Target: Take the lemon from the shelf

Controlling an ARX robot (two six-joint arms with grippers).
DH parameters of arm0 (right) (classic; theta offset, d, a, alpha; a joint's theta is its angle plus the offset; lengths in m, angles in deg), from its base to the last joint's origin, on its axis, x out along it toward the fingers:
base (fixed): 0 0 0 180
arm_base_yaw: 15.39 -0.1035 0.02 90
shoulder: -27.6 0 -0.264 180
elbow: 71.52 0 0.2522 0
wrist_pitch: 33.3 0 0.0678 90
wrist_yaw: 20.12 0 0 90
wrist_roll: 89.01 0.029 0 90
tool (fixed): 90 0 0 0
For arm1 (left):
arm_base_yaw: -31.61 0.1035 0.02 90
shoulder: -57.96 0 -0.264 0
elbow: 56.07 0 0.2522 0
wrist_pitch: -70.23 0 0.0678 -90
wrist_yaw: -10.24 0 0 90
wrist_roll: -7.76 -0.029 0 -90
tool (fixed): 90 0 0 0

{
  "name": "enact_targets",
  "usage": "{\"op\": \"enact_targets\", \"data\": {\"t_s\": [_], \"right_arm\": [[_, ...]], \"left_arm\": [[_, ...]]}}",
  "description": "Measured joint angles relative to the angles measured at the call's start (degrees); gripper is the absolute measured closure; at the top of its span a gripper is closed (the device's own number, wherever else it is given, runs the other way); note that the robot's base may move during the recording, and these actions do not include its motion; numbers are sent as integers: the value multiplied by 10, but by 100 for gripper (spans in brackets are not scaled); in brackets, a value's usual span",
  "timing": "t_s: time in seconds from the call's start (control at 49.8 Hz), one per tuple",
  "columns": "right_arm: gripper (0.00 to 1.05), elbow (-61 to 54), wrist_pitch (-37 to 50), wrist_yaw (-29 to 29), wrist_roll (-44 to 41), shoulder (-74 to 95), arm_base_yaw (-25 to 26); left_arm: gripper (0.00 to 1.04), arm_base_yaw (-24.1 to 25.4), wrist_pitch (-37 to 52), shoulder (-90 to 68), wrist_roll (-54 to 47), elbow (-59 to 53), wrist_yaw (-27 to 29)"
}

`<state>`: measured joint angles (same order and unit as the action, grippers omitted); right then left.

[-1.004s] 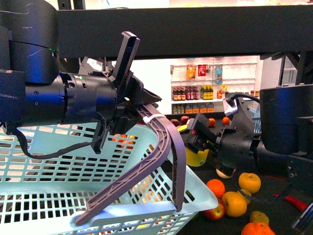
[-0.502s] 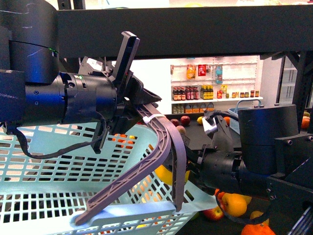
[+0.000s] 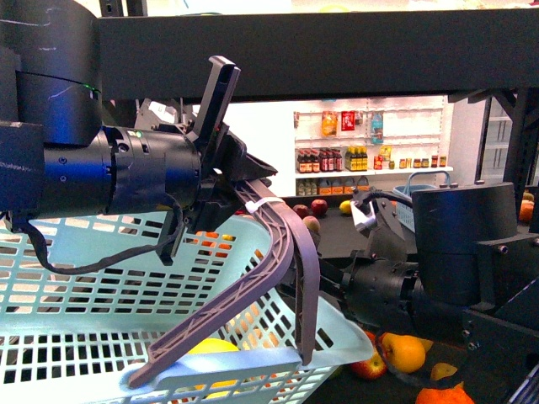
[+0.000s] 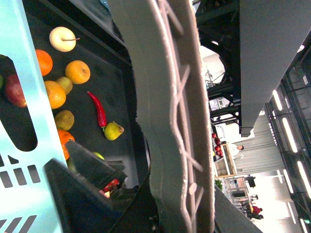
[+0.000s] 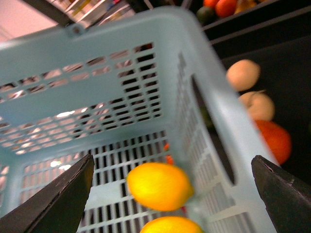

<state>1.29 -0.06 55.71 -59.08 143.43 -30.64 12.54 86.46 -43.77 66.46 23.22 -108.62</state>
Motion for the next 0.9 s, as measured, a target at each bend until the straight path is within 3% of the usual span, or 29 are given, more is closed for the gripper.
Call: {"op": "enact_targets", "data": {"t_s": [0.161, 0.321, 0.522, 0.663, 0.763, 0.904], "right_arm": [[7, -39, -20, 67, -94, -77, 50], [7, -136, -42, 70, -192, -210, 105], [7, -278, -158, 46, -283, -445, 167], [7, -344, -335, 41, -334, -687, 195], [19, -374, -397, 119, -321, -821, 168], [45, -426, -506, 138, -309, -1019, 155]], "left_arm": [[96, 0, 0, 0, 0, 0, -1], [96, 0, 0, 0, 0, 0, -1], [96, 0, 0, 0, 0, 0, 0], [96, 0, 0, 0, 1, 0, -1], [96, 0, 0, 0, 1, 0, -1], [96, 0, 0, 0, 0, 0, 0]]}}
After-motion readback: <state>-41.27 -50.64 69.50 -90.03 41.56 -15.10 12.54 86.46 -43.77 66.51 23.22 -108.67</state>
